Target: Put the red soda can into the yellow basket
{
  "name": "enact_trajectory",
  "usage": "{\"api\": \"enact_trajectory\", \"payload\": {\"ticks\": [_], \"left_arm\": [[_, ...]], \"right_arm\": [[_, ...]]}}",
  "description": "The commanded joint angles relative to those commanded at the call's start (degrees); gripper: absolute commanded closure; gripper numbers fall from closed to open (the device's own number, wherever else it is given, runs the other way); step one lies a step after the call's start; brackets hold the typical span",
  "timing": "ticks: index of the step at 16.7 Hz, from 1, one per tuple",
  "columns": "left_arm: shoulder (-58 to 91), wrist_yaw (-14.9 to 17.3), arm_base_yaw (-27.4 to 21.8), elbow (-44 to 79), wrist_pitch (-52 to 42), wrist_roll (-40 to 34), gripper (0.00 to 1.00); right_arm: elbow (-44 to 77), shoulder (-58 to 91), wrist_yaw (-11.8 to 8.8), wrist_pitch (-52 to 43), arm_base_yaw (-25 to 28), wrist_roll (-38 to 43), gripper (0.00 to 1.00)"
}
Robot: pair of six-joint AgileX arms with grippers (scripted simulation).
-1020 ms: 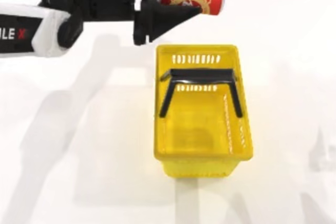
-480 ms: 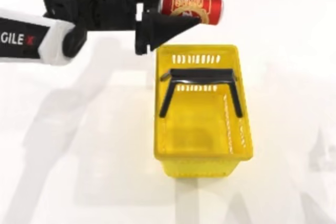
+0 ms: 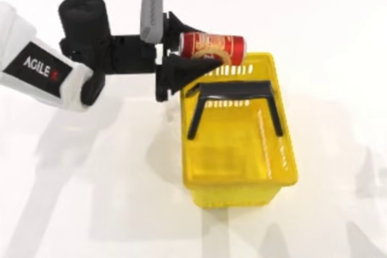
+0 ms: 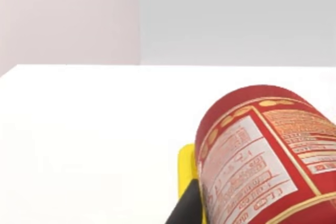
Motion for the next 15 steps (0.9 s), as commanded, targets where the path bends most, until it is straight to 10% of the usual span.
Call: {"api": "enact_trajectory", "payload": {"ticks": [3,15], "left_arm": [[0.00,0.00,0.00,0.00,0.00,0.00,1.00],[0.00,0.00,0.00,0.00,0.00,0.00,0.10]], "right_arm": [[0.00,0.00,0.00,0.00,0.00,0.00,0.00],[0.00,0.00,0.00,0.00,0.00,0.00,0.00]]}}
